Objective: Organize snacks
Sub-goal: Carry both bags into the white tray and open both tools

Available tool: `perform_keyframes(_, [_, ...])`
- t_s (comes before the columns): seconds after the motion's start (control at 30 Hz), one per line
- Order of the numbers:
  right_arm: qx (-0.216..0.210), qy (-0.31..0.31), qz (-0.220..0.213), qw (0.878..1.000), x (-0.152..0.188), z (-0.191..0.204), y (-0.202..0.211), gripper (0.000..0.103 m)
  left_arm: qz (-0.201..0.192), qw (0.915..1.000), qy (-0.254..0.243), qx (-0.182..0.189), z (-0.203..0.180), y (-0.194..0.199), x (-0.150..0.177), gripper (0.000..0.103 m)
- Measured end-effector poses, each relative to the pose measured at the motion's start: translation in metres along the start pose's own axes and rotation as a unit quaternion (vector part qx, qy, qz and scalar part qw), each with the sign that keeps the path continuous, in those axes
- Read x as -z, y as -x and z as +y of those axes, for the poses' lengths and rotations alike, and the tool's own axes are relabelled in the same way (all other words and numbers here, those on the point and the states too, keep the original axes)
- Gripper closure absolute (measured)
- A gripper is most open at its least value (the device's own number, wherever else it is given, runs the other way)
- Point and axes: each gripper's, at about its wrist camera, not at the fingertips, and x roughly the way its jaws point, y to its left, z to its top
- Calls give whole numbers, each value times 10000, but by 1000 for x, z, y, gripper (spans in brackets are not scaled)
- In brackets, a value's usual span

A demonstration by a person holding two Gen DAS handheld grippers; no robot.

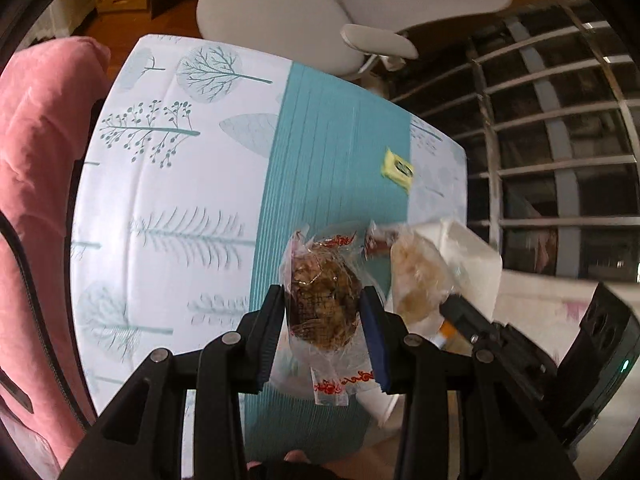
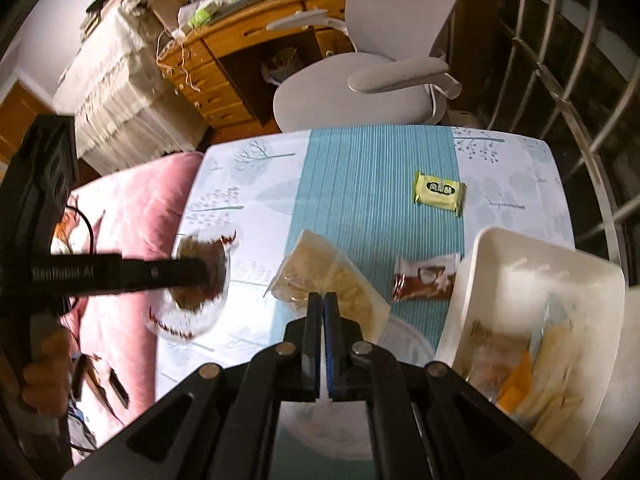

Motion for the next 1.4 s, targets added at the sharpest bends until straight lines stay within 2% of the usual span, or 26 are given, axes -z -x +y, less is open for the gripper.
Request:
perform_keyframes(0.13, [-25, -175, -225, 9996, 21, 10, 31, 102, -49, 9994, -355, -28, -11, 21, 32, 66])
perform_keyframes(0.37, [184, -442, -533, 9974, 59, 14, 77, 102, -76, 9948, -966, 303, -32, 38, 78, 66])
perform_keyframes(0.53, [410, -642, -720, 9945, 86, 4, 109, 102, -228, 9877, -1402, 645, -52, 42, 106, 66])
perform_keyframes(0.8, [655, -854, -932, 9898, 120, -26, 150, 102, -625, 9743, -2023, 762, -90, 43, 146, 66])
perform_keyframes(1.1, [649, -772, -665, 9927, 151, -82, 167, 102, -794, 9703, -2158, 747, -143, 9, 183, 66])
perform_keyframes(1.4, [667, -447, -250, 9965, 165, -135, 168, 102, -978, 9685, -2171, 729, -196, -33, 221, 65])
